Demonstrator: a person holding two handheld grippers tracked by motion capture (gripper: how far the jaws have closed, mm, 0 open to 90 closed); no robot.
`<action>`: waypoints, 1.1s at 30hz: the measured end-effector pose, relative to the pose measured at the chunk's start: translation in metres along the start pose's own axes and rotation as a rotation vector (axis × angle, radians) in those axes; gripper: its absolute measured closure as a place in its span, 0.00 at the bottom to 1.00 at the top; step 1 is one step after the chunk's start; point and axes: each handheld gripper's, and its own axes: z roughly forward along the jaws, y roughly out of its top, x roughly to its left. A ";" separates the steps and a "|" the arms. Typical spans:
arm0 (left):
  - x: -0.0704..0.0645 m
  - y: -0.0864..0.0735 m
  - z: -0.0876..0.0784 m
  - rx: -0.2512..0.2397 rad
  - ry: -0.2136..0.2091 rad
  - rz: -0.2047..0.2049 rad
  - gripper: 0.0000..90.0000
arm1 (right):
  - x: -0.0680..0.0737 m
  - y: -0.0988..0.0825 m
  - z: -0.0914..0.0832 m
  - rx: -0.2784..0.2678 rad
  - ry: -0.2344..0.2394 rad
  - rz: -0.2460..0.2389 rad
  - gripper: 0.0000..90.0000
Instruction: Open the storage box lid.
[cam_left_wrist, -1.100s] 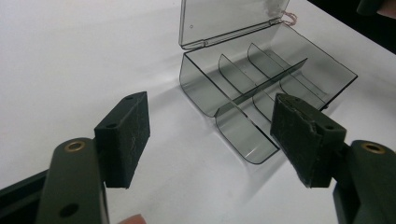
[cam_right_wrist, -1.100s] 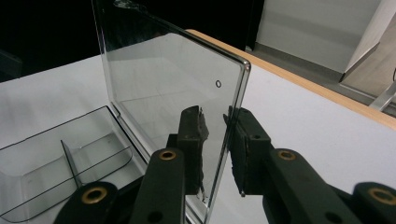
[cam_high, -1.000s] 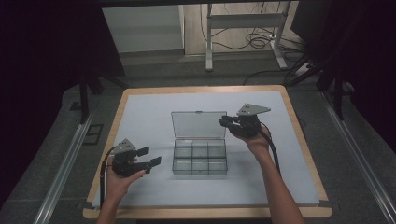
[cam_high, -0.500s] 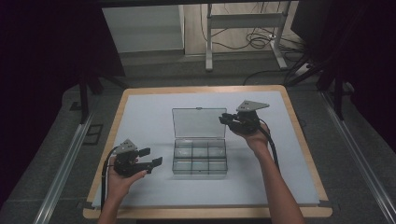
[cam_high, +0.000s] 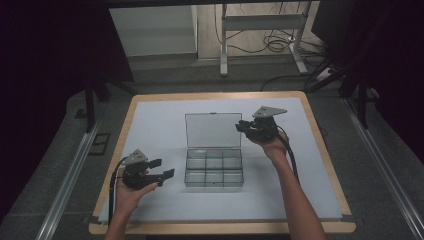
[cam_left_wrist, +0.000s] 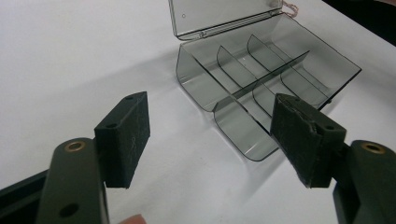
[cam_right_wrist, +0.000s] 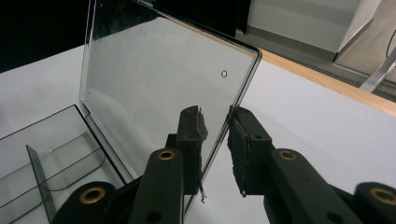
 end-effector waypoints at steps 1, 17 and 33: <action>0.000 0.000 0.000 0.002 0.000 0.001 0.32 | -0.001 0.000 0.000 0.000 0.002 0.004 0.80; 0.000 0.000 0.000 0.009 -0.008 0.005 0.32 | -0.010 -0.002 0.009 0.025 0.000 0.047 0.80; 0.002 -0.001 0.002 0.018 -0.011 0.001 0.31 | -0.021 -0.013 0.026 0.134 -0.042 0.091 0.77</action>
